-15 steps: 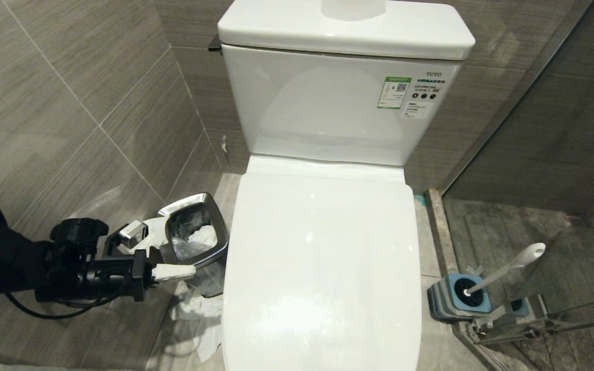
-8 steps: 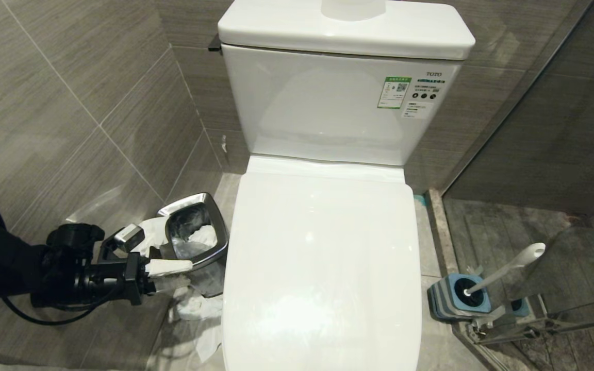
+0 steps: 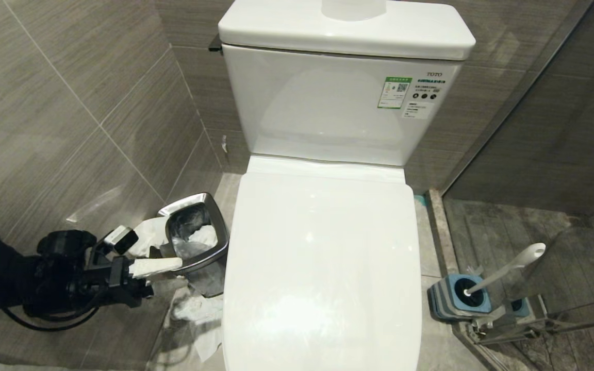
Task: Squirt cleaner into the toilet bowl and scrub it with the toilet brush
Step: Use the left hand to lift the toilet lid slightly
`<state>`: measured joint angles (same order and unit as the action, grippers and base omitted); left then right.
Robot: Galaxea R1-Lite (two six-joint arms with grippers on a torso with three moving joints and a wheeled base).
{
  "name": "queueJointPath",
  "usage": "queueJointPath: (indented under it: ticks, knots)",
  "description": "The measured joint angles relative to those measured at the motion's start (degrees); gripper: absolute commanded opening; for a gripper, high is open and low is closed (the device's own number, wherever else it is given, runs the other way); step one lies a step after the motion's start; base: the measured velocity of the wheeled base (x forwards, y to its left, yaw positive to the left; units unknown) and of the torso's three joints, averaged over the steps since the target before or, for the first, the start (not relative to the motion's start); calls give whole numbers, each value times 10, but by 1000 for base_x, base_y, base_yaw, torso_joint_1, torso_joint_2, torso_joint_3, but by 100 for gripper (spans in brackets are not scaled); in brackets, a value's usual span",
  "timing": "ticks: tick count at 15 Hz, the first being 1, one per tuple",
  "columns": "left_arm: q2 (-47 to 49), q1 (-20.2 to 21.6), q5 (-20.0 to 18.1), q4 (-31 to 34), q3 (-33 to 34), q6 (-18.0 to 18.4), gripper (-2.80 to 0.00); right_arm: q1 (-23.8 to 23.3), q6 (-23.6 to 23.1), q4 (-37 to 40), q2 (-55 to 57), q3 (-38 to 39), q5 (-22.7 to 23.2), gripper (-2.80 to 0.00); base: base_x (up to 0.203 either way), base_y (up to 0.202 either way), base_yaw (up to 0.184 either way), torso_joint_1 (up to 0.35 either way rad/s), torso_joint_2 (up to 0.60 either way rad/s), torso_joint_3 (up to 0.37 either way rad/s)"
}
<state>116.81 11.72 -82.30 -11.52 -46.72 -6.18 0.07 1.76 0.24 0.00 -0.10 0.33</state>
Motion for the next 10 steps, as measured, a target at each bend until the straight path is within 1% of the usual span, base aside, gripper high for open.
queueJointPath:
  ticks: [2, 4, 6, 10]
  knots:
    - [0, -13, 1, -19, 11, 2, 0, 0, 0, 0, 0, 0, 0, -280, 0, 0, 0, 0, 0, 0]
    - [1, -22, 8, -51, 27, 5, 0, 0, 0, 0, 0, 0, 0, -280, 0, 0, 0, 0, 0, 0]
    - [4, -33, 30, -77, 38, 6, 0, 0, 0, 0, 0, 0, 0, -280, 0, 0, 0, 0, 0, 0]
    - [2, -34, 41, -78, 65, 10, 0, 0, 1, 0, 0, 0, -1, -280, 0, 0, 0, 0, 0, 0]
